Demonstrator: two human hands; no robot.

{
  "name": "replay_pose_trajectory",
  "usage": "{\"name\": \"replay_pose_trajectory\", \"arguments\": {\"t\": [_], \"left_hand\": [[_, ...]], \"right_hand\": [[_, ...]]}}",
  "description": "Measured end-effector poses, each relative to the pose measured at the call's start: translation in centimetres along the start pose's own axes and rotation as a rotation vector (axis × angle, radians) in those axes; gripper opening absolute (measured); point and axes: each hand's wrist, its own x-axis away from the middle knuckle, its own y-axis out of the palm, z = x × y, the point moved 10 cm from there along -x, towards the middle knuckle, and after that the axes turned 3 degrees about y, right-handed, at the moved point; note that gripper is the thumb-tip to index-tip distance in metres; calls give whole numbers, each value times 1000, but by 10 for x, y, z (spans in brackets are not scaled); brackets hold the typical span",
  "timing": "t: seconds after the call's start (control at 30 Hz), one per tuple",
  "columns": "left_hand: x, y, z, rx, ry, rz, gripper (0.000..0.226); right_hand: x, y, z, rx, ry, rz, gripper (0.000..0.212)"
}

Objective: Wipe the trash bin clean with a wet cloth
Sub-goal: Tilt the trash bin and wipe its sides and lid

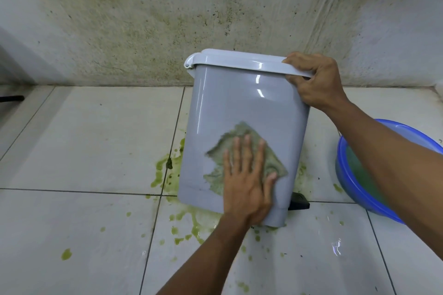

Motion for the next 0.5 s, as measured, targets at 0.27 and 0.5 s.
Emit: {"name": "replay_pose_trajectory", "arguments": {"t": [0.27,0.5], "left_hand": [[-69,-36,-51,-2,-251,167,74],[-59,-47,-11,-25,253,210,58]], "right_hand": [[0,2,-26,18,-128,-8,26],[12,-7,-47,44,-197,15,31]]}}
